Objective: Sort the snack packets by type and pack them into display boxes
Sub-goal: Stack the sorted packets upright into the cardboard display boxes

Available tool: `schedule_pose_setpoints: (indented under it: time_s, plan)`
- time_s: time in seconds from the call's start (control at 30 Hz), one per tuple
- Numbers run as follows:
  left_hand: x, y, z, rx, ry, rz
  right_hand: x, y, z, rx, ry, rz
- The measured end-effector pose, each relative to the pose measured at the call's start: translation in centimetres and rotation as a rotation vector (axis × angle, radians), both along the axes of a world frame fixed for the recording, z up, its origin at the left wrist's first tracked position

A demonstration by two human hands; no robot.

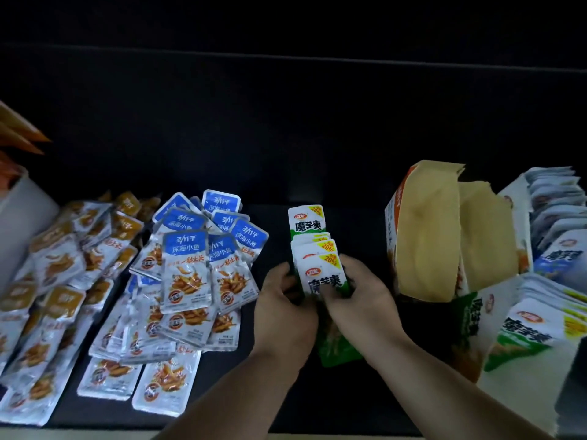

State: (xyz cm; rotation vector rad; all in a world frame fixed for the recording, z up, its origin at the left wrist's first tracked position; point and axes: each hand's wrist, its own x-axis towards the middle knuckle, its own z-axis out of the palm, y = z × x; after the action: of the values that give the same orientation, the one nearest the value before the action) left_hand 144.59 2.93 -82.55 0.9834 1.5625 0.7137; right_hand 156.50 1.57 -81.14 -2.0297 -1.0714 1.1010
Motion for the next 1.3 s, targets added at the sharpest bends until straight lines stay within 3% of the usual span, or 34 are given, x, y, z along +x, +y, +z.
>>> schedule_pose_setpoints:
  time_s: [0.17,0.37,0.47,0.67,0.87,0.97,1.07,1.17,1.3]
  plan:
    - [0.8,0.0,1.0,-0.091,-0.079,-0.008,0.8,-0.5,0.3,-0.013,0.128,-0.038]
    - [1.5,-0.9,2.1,-0.077,-0.137,-0.259,1.6,-1.4,1.0,-0.066,0.213,-0.022]
    - [0.8,-1.3,2.3,-0.043,-0.105,-0.228,1.1,-1.6,1.4,-0.036,0.245,-0.013]
    - [-1.1,-2.4,4.6,0.096,-0.179,-0.203,1.6,-0.1,5.8,-0.011,0.180,0.162]
    - [0.9,-4.1,9.5,0.249,-0.306,-0.415,4.5,-2.0,12.8,-0.012,0.084,0.268]
    - [2.9,-6.4,10.2,0.244,-0.358,-0.556,7.7,-5.6,14.0,0.055,0.069,0.167]
    - [5.0,-8.0,11.0,0.191,-0.366,-0.744,10.6,-10.0,14.4,0.149,0.255,0.009]
    - [7.5,-8.2,11.3,0.293,-0.266,-0.783,12.5,-12.9,14.2,0.217,0.371,-0.080]
    - [11.3,-7.7,10.8,0.402,-0.171,-0.814,16.0,-13.6,13.5,0.275,0.269,-0.146]
